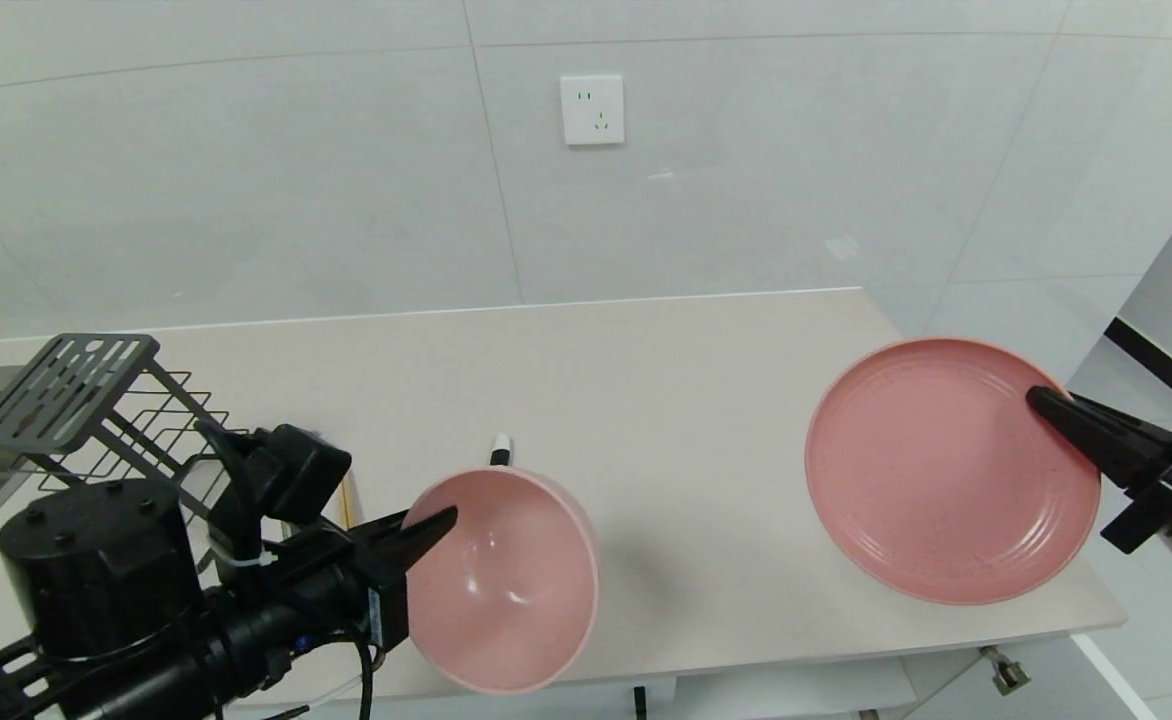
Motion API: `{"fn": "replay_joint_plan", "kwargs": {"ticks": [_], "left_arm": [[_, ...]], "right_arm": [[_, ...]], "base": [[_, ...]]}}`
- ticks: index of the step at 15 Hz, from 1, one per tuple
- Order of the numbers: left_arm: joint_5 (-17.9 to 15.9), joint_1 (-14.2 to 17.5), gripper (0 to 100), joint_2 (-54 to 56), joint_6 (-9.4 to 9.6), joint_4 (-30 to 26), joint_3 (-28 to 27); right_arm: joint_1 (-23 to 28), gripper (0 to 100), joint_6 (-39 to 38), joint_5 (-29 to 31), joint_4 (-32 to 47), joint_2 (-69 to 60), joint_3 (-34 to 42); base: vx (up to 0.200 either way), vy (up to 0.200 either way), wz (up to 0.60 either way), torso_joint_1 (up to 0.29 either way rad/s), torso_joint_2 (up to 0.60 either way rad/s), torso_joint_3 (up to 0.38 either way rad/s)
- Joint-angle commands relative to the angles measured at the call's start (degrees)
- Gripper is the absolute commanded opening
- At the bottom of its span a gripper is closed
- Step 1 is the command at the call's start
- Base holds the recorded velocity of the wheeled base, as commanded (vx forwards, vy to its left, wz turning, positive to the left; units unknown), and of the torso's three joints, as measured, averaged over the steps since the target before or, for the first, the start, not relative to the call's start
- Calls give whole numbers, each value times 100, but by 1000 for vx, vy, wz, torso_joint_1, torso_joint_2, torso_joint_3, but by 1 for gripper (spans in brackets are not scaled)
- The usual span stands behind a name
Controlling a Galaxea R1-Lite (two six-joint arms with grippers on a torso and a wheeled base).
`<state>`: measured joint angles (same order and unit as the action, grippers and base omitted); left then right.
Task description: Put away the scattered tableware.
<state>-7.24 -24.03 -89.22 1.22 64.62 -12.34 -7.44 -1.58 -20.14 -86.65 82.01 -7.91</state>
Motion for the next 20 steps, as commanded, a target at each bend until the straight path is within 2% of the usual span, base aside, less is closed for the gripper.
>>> {"fn": "replay_joint_plan", "kwargs": {"ticks": [1, 2, 3, 4, 5, 7, 11, 14, 17, 19, 20], "left_arm": [[74, -14, 0, -535, 124, 965, 627], [56, -14, 0, -746, 71, 1518, 759], [74, -14, 0, -948, -60, 1914, 821], [206, -14, 0, -1080, -139, 2274, 944], [337, -41, 0, -1150, -236, 2520, 1032], [390, -313, 0, -1027, -473, 2538, 1075], [390, -313, 0, -464, -456, 2538, 961], [390, -313, 0, -491, -421, 2538, 944], [390, -313, 0, -552, -412, 2538, 891], [390, -313, 0, -552, -236, 2538, 917], [390, -313, 0, -552, 10, 2538, 944]], "right_arm": [[-206, 0, -9, 1, -54, 70, 114], [-214, 0, 0, -8, -71, 79, 255], [-206, 0, 9, -8, -89, 79, 431], [-197, 0, 18, -8, -194, 61, 519], [-223, 0, 27, -8, -335, 0, 607], [-241, 0, 18, -8, -335, -80, 712], [-241, 0, 35, -8, -335, -290, 782], [-232, 0, 35, -8, -335, -589, 782], [-241, 0, 35, -8, -335, -572, 782], [-241, 0, 35, -8, -335, -554, 782], [-241, 0, 35, -8, -335, -554, 774]], "base": [[0, 0, 0, 0, 0, 0], [0, 0, 0, 0, 0, 0], [0, 0, 0, 0, 0, 0], [0, 0, 0, 0, 0, 0], [0, 0, 0, 0, 0, 0], [0, 0, 0, 0, 0, 0], [0, 0, 0, 0, 0, 0], [0, 0, 0, 0, 0, 0], [-200, 0, 0, 1, 2, 4], [-200, 0, 0, 10, 2, 2], [-200, 0, 0, 12, 7, -2]]}}
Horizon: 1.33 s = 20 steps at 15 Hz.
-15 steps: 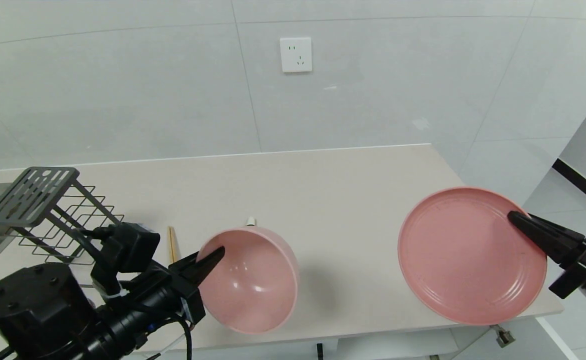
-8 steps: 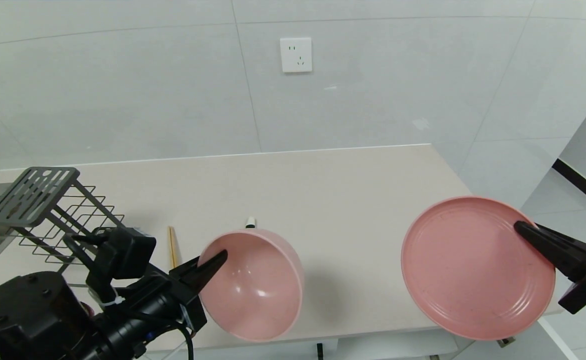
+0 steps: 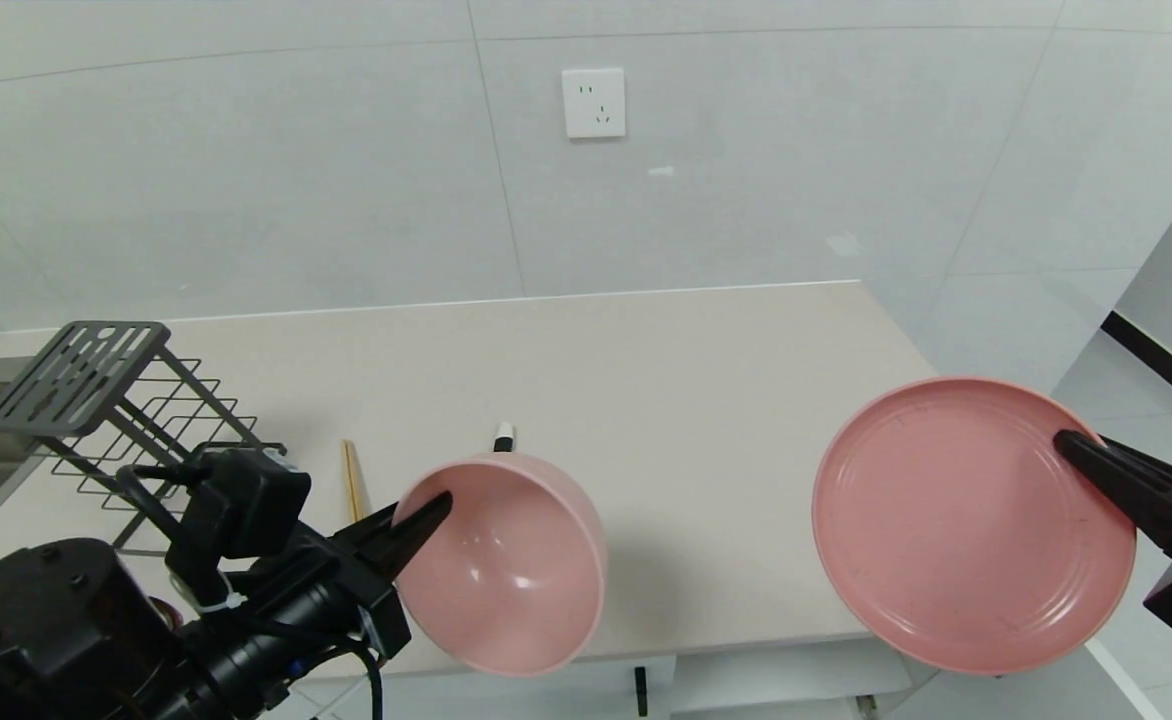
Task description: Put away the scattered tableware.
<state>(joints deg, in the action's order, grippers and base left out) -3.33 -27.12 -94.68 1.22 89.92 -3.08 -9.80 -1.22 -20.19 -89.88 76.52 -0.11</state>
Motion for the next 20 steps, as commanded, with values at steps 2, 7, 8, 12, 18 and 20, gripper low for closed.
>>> {"fn": "replay_joint_plan", "kwargs": {"ticks": [2, 7, 8, 12, 18, 20], "left_arm": [[-1, -3, 0, 3, 414, 8, 18], [-1, -12, 0, -59, 405, 8, 97], [-1, -12, 0, -68, 423, 8, 115], [-1, -12, 0, -24, 432, 8, 185], [-1, -12, 0, -50, 449, 8, 194], [-1, -30, 0, -24, 458, 8, 203]], "right_arm": [[-4, 0, -1, -3, -12, -14, -7], [-4, 0, -1, -3, -12, -6, 2], [5, 0, -1, -3, -12, -6, 2], [5, 0, -1, -3, -12, -6, -7], [5, 0, -1, -3, -12, -6, -15], [5, 0, -1, -3, -12, -6, -15]], "base": [[-200, 0, 0, -12, -2, 2], [-40, 0, 0, 0, 0, 0], [0, 200, 0, -7, -7, 7], [0, 100, 0, 1, -1, 1], [0, 0, 0, 0, 0, 0], [-200, 0, 0, 2, 0, 2]]}}
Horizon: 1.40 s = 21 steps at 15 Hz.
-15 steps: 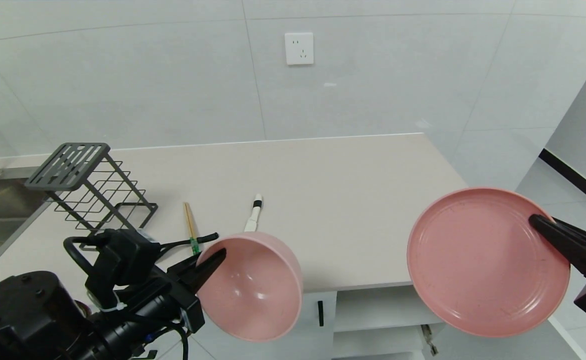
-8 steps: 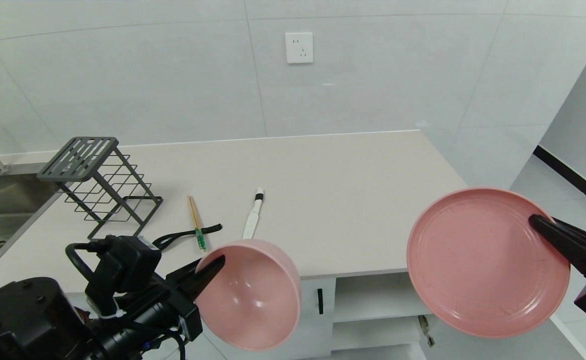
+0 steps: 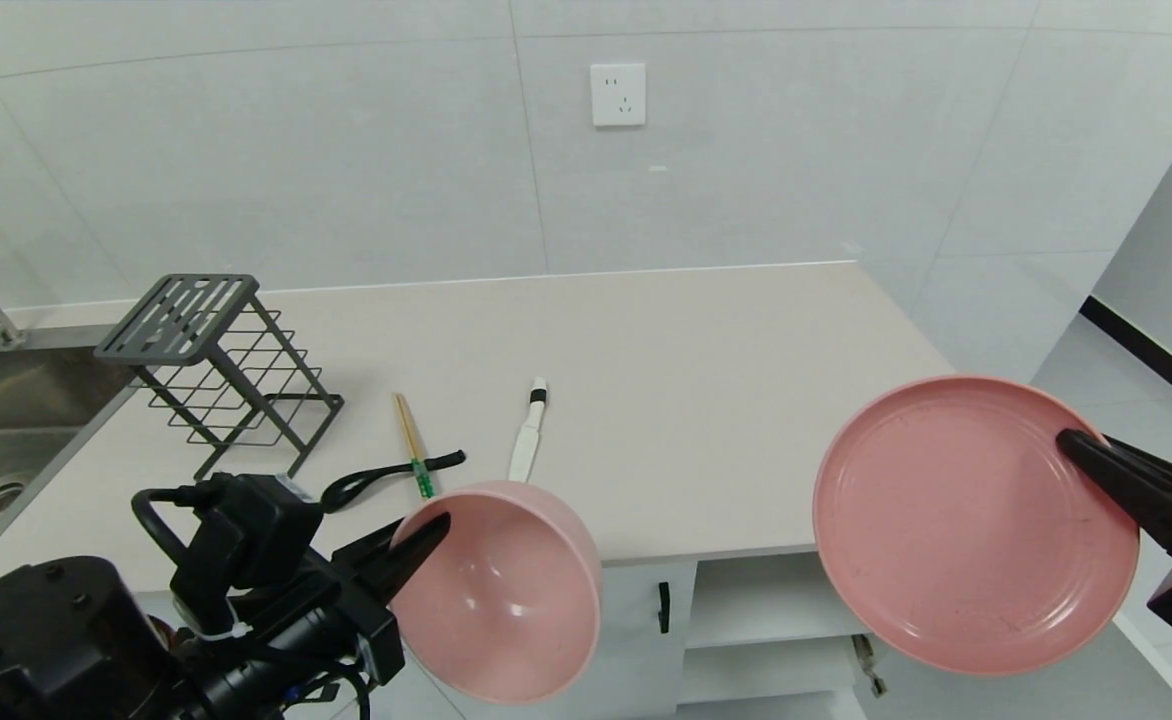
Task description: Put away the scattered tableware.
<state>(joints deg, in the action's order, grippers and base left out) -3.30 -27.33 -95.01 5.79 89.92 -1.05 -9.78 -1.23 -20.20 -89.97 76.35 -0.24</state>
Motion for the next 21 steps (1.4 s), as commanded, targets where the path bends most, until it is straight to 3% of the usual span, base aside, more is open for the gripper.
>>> {"fn": "replay_joint_plan", "kwargs": {"ticks": [1, 4, 7, 10, 15, 18, 21], "left_arm": [[-4, -9, 0, 44, 10, 8, -1], [-4, -9, 0, 44, 80, 8, 105], [-4, -9, 0, 53, 80, 8, 105], [-4, -9, 0, -8, 80, 8, 87], [-12, -9, 0, 27, 80, 8, -18], [-21, -18, 0, 27, 194, 8, -97], [-21, -229, 0, -26, 282, 8, -335]], "right_arm": [[2, 0, 0, -2, -3, 12, -2], [2, 0, 0, -2, -3, 12, -2], [2, 0, -9, -2, -3, 55, 7], [2, 0, -9, -2, -3, 82, 7], [2, 0, 0, -2, -3, 47, 7], [2, 0, 0, -2, -3, 99, 16], [11, 0, 0, -2, -3, 187, 16]], "base": [[-200, 0, 0, 2, 2, 7], [-200, 0, 0, 12, 10, -1], [0, 0, 0, 0, 0, 0], [0, 0, -600, -6, -2, 5], [0, 0, 0, 0, 0, 0], [0, 0, 0, 0, 0, 0], [0, 0, 0, 0, 0, 0]]}}
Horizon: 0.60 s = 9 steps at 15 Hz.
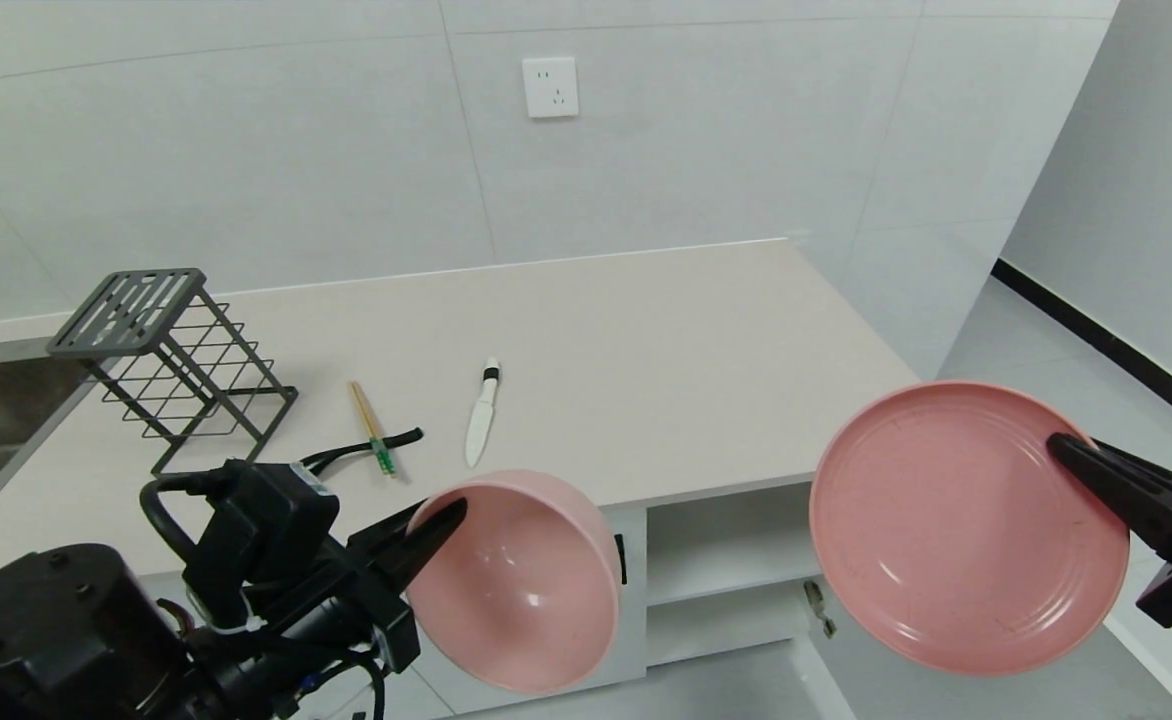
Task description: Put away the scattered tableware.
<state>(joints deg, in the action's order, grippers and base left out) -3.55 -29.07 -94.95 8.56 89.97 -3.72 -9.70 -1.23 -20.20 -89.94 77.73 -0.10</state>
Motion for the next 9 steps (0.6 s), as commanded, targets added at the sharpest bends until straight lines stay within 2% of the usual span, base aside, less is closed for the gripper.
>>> {"fn": "replay_joint_plan", "kwargs": {"ticks": [1, 4, 9], "left_arm": [[3, -81, 0, -76, 6, 3, -120], [3, -169, 0, -58, 6, 3, -138], [3, -511, 0, -41, -3, 3, -32]], "right_arm": [[-5, 0, 0, -2, -6, 85, 1], [-5, 0, 0, -2, -6, 164, 1], [-5, 0, 0, -2, -6, 243, 1]], "base": [[0, 0, 0, 0, 0, 0], [0, 0, 0, -96, 190, 94], [0, 0, 0, -204, 411, 202]]}}
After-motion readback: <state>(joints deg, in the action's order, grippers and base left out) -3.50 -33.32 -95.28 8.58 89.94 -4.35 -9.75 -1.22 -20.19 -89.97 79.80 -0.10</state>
